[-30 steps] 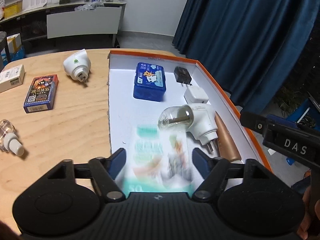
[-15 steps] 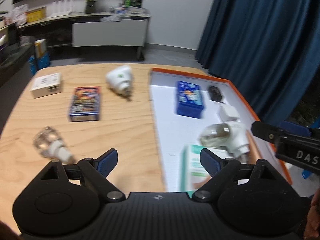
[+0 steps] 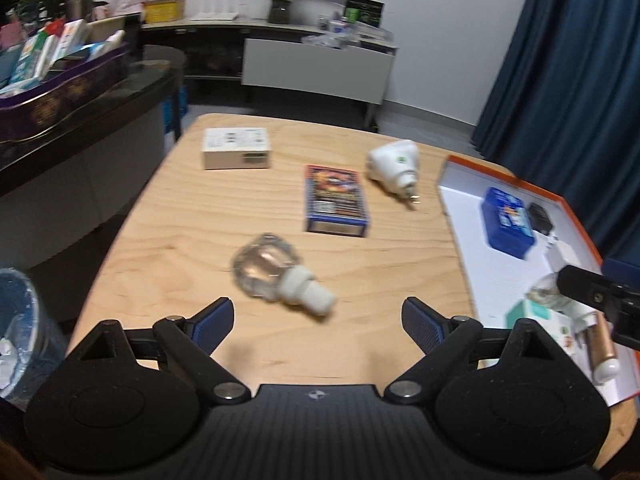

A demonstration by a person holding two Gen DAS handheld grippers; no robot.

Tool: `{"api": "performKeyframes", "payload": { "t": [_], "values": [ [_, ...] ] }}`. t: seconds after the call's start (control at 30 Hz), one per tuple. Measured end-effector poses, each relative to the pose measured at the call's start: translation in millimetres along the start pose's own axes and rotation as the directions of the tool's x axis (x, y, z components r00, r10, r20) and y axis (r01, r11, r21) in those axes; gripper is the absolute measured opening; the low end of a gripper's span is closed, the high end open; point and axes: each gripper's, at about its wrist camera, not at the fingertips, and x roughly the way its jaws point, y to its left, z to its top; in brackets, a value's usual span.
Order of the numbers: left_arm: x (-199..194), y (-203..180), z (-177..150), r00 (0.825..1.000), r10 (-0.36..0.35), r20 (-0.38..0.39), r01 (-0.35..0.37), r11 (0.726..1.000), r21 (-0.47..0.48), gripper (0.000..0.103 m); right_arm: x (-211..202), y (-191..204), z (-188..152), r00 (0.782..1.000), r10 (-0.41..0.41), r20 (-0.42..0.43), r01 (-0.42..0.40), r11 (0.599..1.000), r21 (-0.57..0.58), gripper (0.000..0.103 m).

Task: Organize rigid objects
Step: 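Withdraw both tools toward the glass bottle and playing-card box, then grasp the clear glass bottle with the left gripper while the right grasps the card box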

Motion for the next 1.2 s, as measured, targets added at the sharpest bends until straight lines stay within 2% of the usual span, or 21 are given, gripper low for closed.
{"api": "performKeyframes", "payload": {
  "t": [0.23, 0.4, 0.53, 0.7, 0.73, 0.8, 0.83, 0.9, 0.93, 0.97, 1.2],
  "values": [
    [12, 27, 1, 0.999, 0.035, -0.014, -0.036, 0.997, -0.061, 0.098, 8, 14, -2, 1.0, 0.025, -0.019, -0.025, 0.999, -0.027, 0.087],
    [27, 23, 5, 1.0, 0.023, 0.018, -0.023, 1.0, -0.019, 0.103, 12, 15, -3, 0.999, 0.026, -0.031, -0.027, 0.999, -0.025, 0.087],
    [41, 19, 10, 0.998, 0.031, 0.048, -0.034, 0.998, 0.055, 0.103, 14, 11, -4, 0.999, 0.018, -0.035, -0.019, 1.0, -0.018, 0.087],
    [61, 23, 14, 0.999, 0.037, 0.04, -0.04, 0.996, 0.075, 0.102, 19, 5, -5, 0.999, 0.013, -0.045, -0.013, 1.0, 0.005, 0.087],
    [64, 24, 14, 0.999, 0.03, 0.04, -0.033, 0.996, 0.082, 0.1, 20, 5, -5, 0.999, 0.013, -0.047, -0.013, 1.0, 0.004, 0.087],
    [66, 29, 13, 0.999, 0.013, 0.034, -0.016, 0.996, 0.092, 0.082, 21, 3, -5, 0.999, 0.012, -0.047, -0.011, 1.0, 0.004, 0.087],
    [63, 32, 12, 0.999, 0.003, 0.045, -0.008, 0.994, 0.105, 0.08, 22, 3, -5, 0.999, 0.012, -0.048, -0.011, 1.0, 0.007, 0.087],
    [60, 34, 11, 0.999, -0.021, 0.049, 0.014, 0.99, 0.143, 0.061, 25, 1, -5, 0.999, 0.012, -0.052, -0.012, 1.0, 0.017, 0.087],
    [58, 35, 10, 0.999, -0.019, 0.051, 0.011, 0.987, 0.16, 0.059, 26, 0, -4, 0.998, 0.013, -0.055, -0.012, 1.0, 0.023, 0.087],
    [58, 36, 10, 0.998, -0.025, 0.052, 0.016, 0.986, 0.166, 0.051, 28, 0, -4, 0.998, 0.015, -0.057, -0.014, 0.999, 0.029, 0.087],
    [54, 50, 11, 0.997, -0.051, 0.056, 0.043, 0.99, 0.137, 0.049, 35, 9, -2, 0.997, 0.034, -0.07, -0.033, 0.999, 0.018, 0.087]
  ]
}}
